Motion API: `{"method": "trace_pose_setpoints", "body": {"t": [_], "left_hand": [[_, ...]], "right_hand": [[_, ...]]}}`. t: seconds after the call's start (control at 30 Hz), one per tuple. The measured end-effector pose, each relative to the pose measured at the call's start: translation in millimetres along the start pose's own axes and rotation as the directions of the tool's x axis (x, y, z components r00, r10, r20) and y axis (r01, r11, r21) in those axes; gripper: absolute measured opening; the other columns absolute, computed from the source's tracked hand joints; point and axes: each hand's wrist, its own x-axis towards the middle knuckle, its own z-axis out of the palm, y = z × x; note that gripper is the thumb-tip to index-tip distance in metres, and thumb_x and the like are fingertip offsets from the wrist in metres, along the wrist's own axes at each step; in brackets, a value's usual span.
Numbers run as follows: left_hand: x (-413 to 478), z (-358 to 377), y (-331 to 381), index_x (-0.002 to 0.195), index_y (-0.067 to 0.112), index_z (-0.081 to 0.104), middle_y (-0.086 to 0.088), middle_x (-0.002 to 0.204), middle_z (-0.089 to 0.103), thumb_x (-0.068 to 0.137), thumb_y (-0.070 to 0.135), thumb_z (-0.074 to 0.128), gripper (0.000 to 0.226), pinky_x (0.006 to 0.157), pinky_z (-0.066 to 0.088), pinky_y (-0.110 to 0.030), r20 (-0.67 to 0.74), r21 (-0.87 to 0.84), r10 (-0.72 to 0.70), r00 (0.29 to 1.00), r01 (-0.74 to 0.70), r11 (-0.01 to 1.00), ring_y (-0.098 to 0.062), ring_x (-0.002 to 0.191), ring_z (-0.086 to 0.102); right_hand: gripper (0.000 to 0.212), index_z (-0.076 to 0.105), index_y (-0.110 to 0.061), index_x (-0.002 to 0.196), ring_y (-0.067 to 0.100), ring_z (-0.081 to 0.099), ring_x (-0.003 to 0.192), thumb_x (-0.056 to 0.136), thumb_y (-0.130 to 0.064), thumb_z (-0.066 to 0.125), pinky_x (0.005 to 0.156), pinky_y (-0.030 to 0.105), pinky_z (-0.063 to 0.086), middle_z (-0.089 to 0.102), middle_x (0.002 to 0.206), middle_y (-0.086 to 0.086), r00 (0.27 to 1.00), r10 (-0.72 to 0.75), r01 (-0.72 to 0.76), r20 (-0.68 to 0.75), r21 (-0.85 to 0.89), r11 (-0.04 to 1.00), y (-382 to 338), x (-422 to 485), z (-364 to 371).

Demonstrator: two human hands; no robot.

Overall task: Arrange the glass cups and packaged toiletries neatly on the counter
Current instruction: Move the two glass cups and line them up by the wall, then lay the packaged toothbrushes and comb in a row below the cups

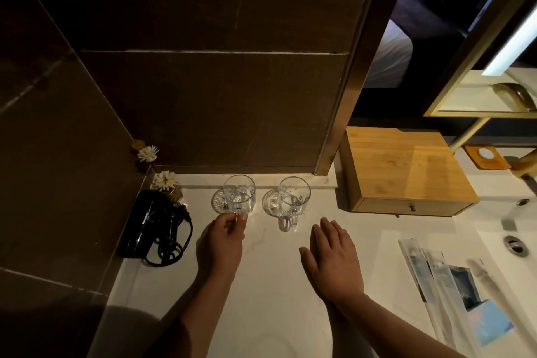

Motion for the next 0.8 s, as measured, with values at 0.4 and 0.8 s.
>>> {"method": "trace_pose_setpoints", "body": {"t": [0.4, 0.8], "left_hand": [[-91, 8, -19, 0.085, 0.054, 0.058, 0.029, 0.102, 0.059, 0.088, 0.024, 0.068, 0.031, 0.081, 0.058, -0.033, 0.360, 0.354, 0.140, 0.923, -0.273, 0.894, -0.002, 0.092, 0.065], [-165, 125, 9, 0.105, 0.044, 0.061, 0.025, 0.104, 0.059, 0.082, 0.043, 0.052, 0.024, 0.084, 0.058, -0.032, 0.728, 0.192, 0.308, 0.613, -0.612, 0.767, 0.003, 0.098, 0.061]], "right_hand": [[0.036, 0.063, -0.026, 0.116, 0.017, 0.050, 0.120, 0.090, -0.046, 0.048, 0.102, 0.033, 0.041, 0.061, 0.128, -0.002, 0.997, -0.010, -0.012, 0.079, 0.282, 0.959, 5, -11, -34], [0.023, 0.067, -0.027, 0.112, 0.007, 0.063, 0.083, 0.091, -0.032, 0.059, 0.073, 0.032, 0.057, 0.070, 0.101, -0.006, 0.824, 0.559, -0.495, -0.090, 0.366, 0.788, 139, -140, -106]]}}
